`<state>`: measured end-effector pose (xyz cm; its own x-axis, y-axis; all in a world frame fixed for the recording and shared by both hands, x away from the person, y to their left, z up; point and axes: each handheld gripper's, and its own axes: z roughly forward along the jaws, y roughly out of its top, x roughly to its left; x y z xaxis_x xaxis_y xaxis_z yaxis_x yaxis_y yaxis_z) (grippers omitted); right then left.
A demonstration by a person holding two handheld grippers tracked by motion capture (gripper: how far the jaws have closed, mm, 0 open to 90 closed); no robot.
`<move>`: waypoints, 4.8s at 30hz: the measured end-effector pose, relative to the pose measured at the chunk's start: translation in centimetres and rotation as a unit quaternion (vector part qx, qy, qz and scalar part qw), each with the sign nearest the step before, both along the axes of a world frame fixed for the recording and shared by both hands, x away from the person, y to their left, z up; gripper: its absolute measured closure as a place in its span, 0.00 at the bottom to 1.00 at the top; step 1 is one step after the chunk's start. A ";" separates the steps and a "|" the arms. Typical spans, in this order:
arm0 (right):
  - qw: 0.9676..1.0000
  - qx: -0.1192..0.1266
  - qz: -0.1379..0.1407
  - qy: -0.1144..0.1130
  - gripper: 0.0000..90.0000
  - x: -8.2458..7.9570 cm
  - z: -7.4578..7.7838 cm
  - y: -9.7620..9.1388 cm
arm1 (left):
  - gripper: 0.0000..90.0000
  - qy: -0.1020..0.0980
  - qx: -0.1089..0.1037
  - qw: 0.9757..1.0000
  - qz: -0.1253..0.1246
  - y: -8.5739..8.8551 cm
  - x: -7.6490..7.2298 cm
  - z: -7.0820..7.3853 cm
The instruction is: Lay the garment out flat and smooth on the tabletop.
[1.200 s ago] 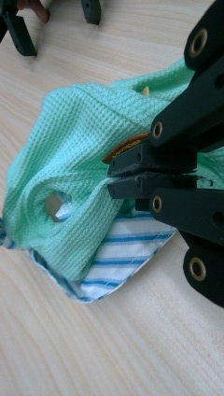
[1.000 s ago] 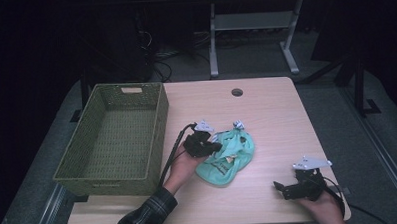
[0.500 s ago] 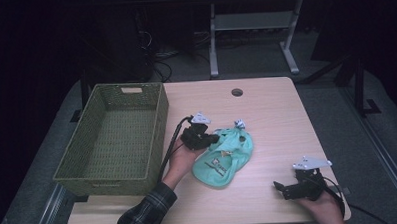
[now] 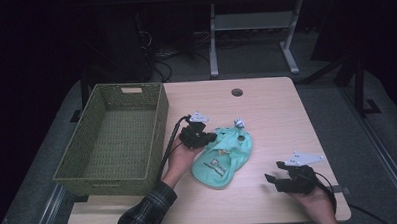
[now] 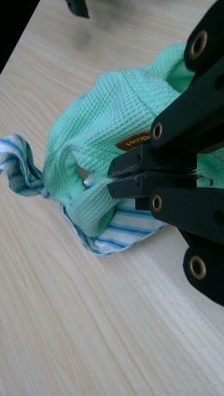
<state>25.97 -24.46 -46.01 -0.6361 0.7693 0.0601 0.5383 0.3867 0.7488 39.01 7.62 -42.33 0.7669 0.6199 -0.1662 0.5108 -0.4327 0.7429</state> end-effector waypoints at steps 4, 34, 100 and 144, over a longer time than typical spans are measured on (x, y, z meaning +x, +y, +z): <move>1.000 0.014 0.020 -0.003 0.47 0.5 0.5 1.3 | 0.98 0.001 0.007 1.000 0.000 0.2 0.2 -0.1; 0.996 0.028 0.079 -0.007 0.78 5.0 -0.8 7.5 | 0.98 0.013 0.018 1.000 -0.005 0.1 -0.2 -1.0; 0.998 0.028 0.050 0.028 0.84 6.1 1.4 0.1 | 0.62 0.030 0.068 0.997 -0.037 -0.3 -4.0 -1.3; 0.997 0.026 0.065 0.044 0.95 8.1 0.4 2.1 | 0.92 0.018 0.152 0.986 -0.061 0.3 -7.3 -2.9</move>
